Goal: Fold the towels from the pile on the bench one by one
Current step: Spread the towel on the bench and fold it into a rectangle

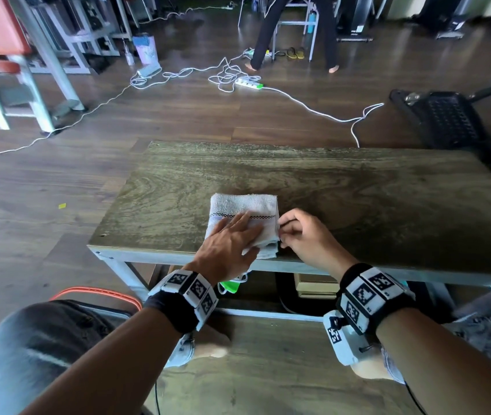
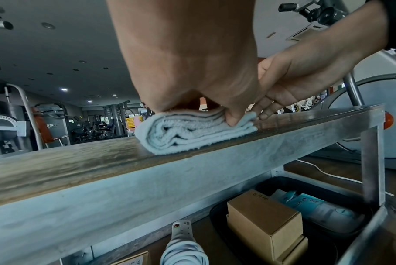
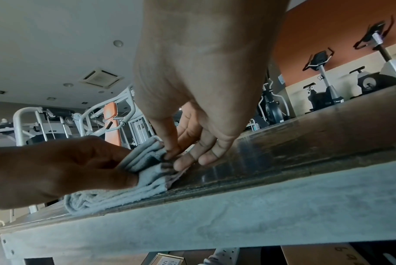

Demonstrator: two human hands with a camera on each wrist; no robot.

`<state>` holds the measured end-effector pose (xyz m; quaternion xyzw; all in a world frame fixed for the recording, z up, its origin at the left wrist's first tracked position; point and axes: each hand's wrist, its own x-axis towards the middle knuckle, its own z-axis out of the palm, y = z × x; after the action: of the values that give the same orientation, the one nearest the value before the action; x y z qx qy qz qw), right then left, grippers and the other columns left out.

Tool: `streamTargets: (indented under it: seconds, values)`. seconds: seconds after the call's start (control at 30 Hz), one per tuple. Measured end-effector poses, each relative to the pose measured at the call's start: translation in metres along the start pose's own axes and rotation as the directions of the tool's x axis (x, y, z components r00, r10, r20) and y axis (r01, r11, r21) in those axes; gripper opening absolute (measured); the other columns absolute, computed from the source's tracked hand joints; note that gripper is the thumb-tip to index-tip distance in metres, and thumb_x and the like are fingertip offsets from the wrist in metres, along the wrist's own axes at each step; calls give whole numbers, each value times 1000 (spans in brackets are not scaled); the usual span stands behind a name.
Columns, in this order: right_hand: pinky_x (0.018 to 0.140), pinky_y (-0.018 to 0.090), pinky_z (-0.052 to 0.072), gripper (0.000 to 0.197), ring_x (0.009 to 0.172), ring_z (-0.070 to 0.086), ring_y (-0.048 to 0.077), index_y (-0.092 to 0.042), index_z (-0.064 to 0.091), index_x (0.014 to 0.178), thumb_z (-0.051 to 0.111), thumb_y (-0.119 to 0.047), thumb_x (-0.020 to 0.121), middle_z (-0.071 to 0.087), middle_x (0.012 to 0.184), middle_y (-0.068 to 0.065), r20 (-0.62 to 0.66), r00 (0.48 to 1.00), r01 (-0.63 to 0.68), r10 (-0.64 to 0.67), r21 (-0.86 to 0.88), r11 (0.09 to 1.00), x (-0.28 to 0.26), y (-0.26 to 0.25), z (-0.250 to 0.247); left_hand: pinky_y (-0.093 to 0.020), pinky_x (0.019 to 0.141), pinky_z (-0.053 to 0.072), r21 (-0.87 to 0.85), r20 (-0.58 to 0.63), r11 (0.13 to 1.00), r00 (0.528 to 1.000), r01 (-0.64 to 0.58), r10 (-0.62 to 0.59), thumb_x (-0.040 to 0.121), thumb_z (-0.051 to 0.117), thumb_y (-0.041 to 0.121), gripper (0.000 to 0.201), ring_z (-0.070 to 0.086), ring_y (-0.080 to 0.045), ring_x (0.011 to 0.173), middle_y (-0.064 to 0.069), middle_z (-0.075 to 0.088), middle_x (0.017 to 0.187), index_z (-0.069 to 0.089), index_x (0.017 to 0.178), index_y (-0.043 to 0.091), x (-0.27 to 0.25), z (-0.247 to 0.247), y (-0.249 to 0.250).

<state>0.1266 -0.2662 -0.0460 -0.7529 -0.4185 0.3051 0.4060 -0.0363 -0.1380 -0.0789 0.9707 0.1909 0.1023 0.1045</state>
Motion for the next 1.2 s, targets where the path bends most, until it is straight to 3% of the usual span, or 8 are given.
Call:
streamTargets:
  seconds: [0.13, 0.37, 0.5, 0.6, 0.73, 0.87, 1.13, 1.2]
  values:
    - [75, 29, 54, 19, 79, 71, 14, -26, 58, 98, 59, -9, 92, 71, 88, -2, -49, 999, 1, -4, -58, 998, 3, 2, 0, -46, 116, 26, -17, 3, 1000, 1000, 4, -4, 92, 35, 41, 51, 27, -19, 146, -5, 35, 156, 46, 140, 28, 2, 4, -7]
    - [79, 32, 55, 18, 86, 66, 12, -24, 58, 105, 55, -11, 93, 67, 94, -7, -23, 1000, -4, 0, -175, 985, 6, 5, 3, -45, 118, 21, -40, 26, 999, 1000, -9, 10, 88, 29, 51, 59, 20, -16, 149, -1, 30, 158, 45, 141, 29, -3, 3, -10]
    - [87, 31, 50, 17, 100, 58, 18, -15, 58, 109, 58, -13, 92, 59, 108, 1, -171, 951, 182, -259, -369, 911, 14, 4, 16, -44, 121, 18, -102, -37, 992, 996, 78, -82, 92, 25, 49, 59, 18, -19, 149, -6, 27, 159, 42, 145, 29, 3, -8, -7]
    - [101, 40, 45, 34, 120, 51, 24, -10, 54, 125, 58, -15, 91, 56, 125, 8, -108, 917, 287, -384, -490, 823, 33, -3, 30, -44, 122, 15, -95, -70, 971, 971, 221, -228, 102, 27, 39, 54, 12, -24, 150, -11, 20, 161, 33, 150, 16, 18, -12, -13]
    - [119, 47, 28, 57, 147, 29, 26, -11, 33, 151, 43, -28, 98, 32, 159, 9, 35, 961, 245, -273, -566, 787, 58, -11, 51, -48, 120, 17, -46, 25, 946, 947, 321, -320, 102, 25, 39, 56, 9, -25, 150, -11, 16, 162, 24, 152, 13, 32, -3, -25]
    - [124, 48, 8, 64, 154, -3, 12, -21, 10, 160, 27, -45, 103, 1, 168, -6, 59, 992, 123, -109, -589, 798, 58, 7, 65, -49, 120, 16, -54, 3, 920, 922, 387, -388, 97, 16, 47, 64, 1, -13, 151, 3, 8, 164, 15, 155, 20, 24, 12, -26]
    - [125, 44, 2, 71, 153, -10, 11, -22, 5, 160, 26, -54, 100, -8, 168, -6, -33, 994, 68, -104, -561, 825, 58, 19, 70, -41, 122, 10, -147, 19, 873, 884, 465, -468, 93, 11, 52, 70, -1, -12, 151, 6, 3, 164, 10, 156, 22, 27, 10, -28]
    - [124, 41, -1, 73, 154, -12, 14, -23, 2, 160, 25, -57, 100, -11, 167, -6, -16, 997, 57, -80, -561, 826, 58, 20, 69, -41, 122, 8, -158, 25, 864, 877, 477, -480, 100, 17, 49, 63, -3, -15, 151, 6, 1, 164, 9, 156, 23, 27, 10, -27]
